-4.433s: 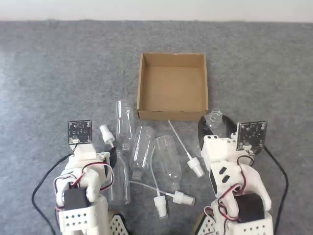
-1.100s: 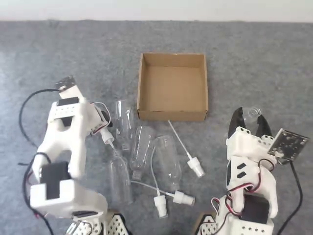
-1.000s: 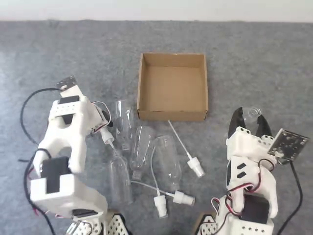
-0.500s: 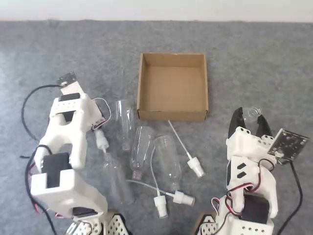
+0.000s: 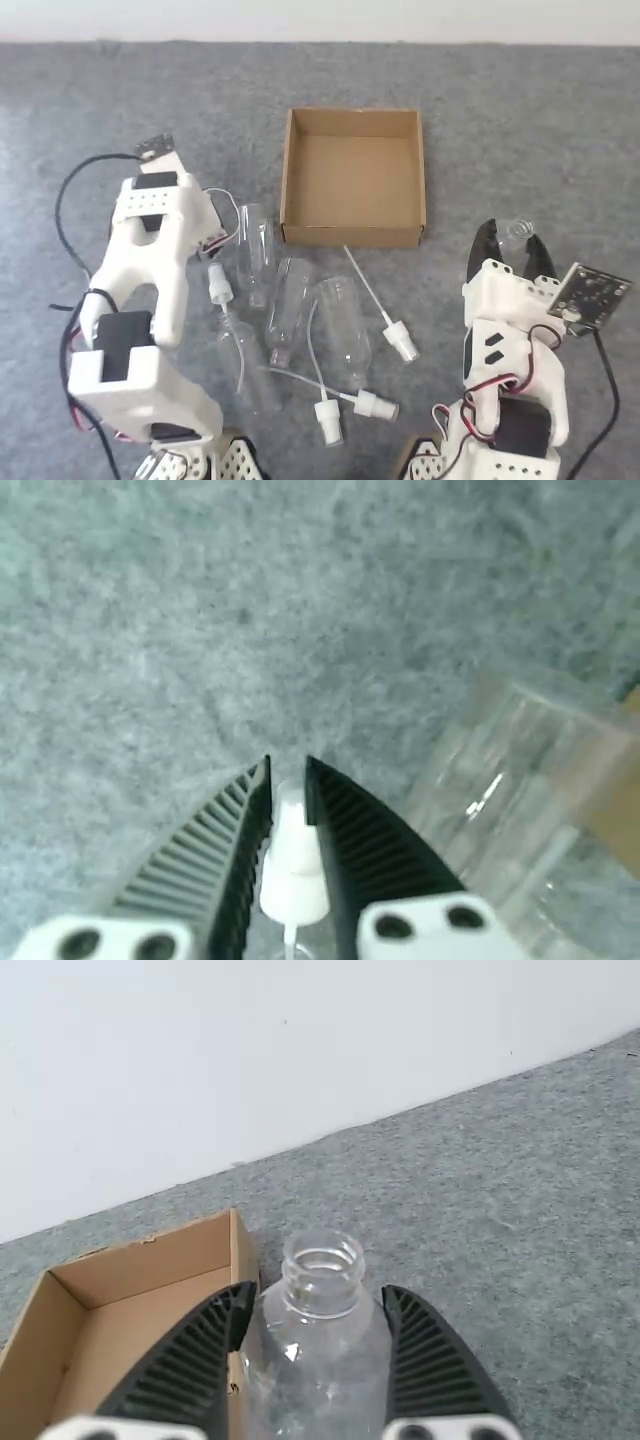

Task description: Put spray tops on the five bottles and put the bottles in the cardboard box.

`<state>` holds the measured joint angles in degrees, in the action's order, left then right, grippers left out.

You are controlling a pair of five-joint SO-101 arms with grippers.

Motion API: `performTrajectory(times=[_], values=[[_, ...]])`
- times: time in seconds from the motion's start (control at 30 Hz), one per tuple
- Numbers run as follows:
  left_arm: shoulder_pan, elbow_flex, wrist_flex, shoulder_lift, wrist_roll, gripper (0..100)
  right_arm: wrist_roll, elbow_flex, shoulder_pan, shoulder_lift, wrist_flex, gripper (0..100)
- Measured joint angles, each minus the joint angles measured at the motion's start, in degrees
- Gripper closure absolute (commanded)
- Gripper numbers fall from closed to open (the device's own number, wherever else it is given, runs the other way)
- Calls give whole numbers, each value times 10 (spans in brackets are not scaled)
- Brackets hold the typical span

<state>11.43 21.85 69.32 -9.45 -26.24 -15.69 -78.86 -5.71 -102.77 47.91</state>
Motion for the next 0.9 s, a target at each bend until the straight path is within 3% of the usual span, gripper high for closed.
performTrajectory(times=[0.17,0.6,0.7,0.83,0.9], values=[[0,-6,30,-1,0,790,0,0,0,0,0,992],[-23,35,56,-4,32,792,0,0,0,0,0,992],[-25,49,41,-4,32,844,0,0,0,0,0,992],[-30,67,16,-4,34,987,0,0,0,0,0,992],[-31,68,9,-4,35,988,0,0,0,0,0,992]])
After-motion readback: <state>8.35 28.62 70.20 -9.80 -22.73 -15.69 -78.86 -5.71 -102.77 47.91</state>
